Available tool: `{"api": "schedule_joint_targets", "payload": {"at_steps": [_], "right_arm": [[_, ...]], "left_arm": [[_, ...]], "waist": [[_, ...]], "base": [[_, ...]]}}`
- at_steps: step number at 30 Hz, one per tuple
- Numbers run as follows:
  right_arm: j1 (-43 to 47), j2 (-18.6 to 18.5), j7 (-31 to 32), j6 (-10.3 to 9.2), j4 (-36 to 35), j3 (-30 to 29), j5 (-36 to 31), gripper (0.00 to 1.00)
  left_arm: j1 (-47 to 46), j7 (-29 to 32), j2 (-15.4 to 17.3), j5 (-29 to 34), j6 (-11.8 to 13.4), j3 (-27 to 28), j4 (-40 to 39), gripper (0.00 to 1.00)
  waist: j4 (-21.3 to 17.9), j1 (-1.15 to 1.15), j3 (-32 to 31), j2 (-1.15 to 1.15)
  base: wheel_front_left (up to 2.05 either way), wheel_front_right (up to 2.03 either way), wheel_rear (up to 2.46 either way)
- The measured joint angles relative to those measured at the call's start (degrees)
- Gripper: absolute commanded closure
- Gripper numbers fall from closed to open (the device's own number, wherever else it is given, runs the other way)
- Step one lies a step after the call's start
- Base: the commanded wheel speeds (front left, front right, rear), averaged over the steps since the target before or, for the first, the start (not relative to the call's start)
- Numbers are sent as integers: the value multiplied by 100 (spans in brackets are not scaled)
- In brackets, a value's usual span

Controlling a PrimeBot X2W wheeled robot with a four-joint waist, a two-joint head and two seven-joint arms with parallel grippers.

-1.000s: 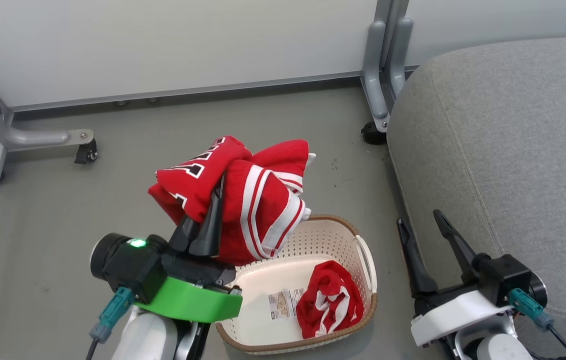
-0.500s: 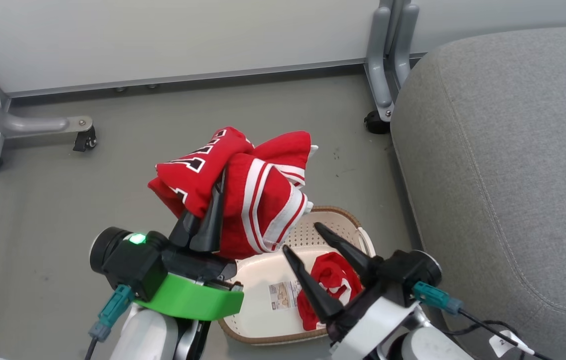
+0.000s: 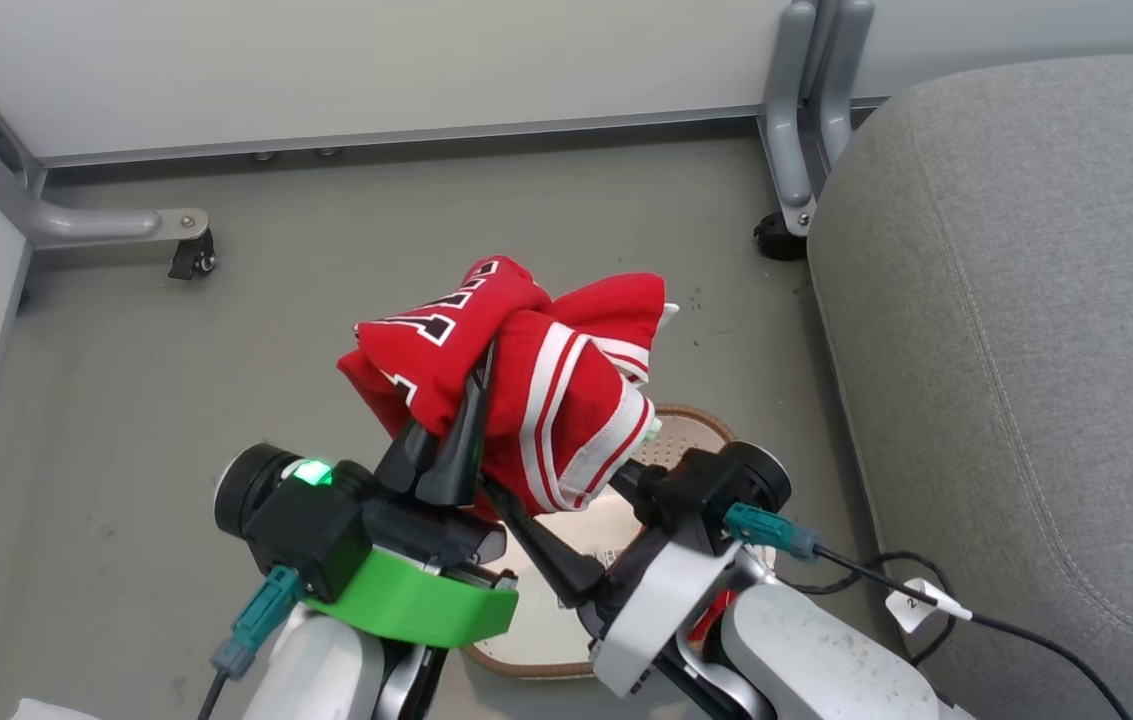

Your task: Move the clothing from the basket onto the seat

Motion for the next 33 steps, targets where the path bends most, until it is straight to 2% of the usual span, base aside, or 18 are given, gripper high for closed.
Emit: {"api": "schedule_joint_targets", "payload": {"at_steps": [1,2,16,17,18,19,26,33], "right_arm": [[-75,16,-25,0,70,35,37,69],[-121,24,-46,0,111,63,45,100],[-346,22,-252,0,436,277,235,100],[-347,9,-256,0,433,271,236,100],[-347,-8,-264,0,430,253,235,100],[-348,-20,-276,0,422,227,234,100],[-395,-159,-301,0,285,-177,56,100],[-353,-279,-302,0,243,-719,-109,100]], "left_arm": [[-3,0,0,-15,-1,-12,1,100],[-4,0,0,-26,-1,-19,2,100],[-5,-1,0,-78,32,-14,79,100],[-5,0,0,-78,44,-21,101,65],[-5,0,-1,-78,51,-23,103,13],[-5,0,-1,-62,86,-20,103,0],[-38,0,103,205,235,-10,268,0],[-121,74,352,298,162,-165,419,0]], "waist": [[6,0,-2,0],[11,0,-4,0],[17,0,-62,0],[19,0,-64,0],[21,0,-65,0],[24,0,-65,0],[66,0,-58,0],[94,0,-79,0]], "base": [[0,0,0],[0,0,0],[0,0,0],[0,0,0],[0,0,0],[0,0,0],[0,0,0],[0,0,0]]}}
